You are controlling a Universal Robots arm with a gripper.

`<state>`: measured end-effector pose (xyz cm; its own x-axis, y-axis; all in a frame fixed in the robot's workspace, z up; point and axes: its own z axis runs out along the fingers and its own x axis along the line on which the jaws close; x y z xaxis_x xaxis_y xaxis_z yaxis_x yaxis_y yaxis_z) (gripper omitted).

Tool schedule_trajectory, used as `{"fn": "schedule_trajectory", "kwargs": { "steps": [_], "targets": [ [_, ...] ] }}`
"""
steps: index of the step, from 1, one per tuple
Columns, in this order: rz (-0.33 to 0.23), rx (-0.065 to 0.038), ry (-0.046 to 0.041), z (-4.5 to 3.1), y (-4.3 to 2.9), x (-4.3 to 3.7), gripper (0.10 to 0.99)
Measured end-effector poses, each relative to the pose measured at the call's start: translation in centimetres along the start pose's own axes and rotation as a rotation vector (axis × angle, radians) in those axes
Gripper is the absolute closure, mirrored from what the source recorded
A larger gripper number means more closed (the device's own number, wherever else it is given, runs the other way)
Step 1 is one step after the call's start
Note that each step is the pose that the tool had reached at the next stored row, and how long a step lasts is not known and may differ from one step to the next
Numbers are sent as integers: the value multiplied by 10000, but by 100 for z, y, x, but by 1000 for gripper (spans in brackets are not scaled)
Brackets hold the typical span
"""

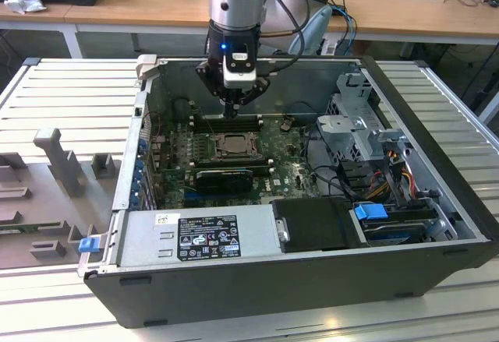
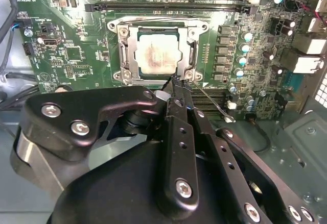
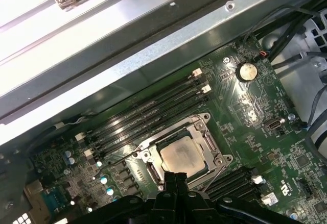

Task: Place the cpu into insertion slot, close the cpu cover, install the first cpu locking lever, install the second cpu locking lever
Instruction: 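Install the first cpu locking lever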

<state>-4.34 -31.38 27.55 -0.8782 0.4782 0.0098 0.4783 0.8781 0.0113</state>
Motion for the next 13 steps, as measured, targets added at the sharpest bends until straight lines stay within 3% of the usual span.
{"fn": "schedule_trajectory", "kwargs": {
  "steps": [13],
  "targets": [
    [-421, 4, 5, 0, 0, 0, 980]
  ]
}}
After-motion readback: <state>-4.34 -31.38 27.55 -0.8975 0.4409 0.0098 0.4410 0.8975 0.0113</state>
